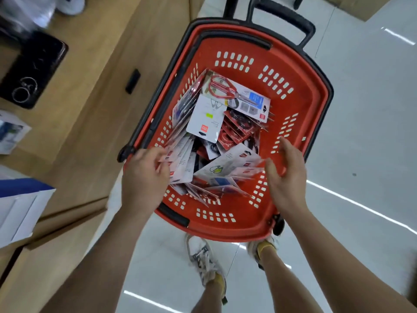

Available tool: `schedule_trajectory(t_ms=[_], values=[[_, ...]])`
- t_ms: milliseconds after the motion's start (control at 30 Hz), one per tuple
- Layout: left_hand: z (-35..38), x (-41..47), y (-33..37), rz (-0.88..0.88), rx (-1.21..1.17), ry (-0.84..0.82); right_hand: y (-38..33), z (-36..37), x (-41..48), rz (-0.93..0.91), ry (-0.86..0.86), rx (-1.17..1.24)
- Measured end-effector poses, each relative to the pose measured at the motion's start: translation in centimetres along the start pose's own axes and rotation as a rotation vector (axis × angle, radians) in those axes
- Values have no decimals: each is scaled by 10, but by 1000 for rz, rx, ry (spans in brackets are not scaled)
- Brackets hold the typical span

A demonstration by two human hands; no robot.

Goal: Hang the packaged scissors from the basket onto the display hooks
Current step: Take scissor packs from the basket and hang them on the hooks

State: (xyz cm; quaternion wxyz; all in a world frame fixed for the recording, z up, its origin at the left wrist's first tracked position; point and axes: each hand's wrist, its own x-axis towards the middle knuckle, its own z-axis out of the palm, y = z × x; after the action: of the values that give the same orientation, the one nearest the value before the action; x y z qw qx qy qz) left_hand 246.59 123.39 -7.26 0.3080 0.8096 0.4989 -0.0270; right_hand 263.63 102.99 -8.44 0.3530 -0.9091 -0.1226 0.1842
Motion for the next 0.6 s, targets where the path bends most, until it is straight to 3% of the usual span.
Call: schedule_trajectory(t_ms=[100, 167, 267, 400, 600], values=[[36, 5, 10, -19, -58, -257, -14, 22, 13, 178, -63, 268], [53, 13, 15, 22, -48, -193, -25, 36, 21, 308, -91, 463], [60, 37, 25, 17, -34, -21, -34, 59, 37, 362, -163, 575], [73, 59, 16, -115, -25, -77, -36, 85, 42, 369, -229, 611], [75, 58, 12, -3, 294, -29, -39, 100, 31, 389, -365, 591]])
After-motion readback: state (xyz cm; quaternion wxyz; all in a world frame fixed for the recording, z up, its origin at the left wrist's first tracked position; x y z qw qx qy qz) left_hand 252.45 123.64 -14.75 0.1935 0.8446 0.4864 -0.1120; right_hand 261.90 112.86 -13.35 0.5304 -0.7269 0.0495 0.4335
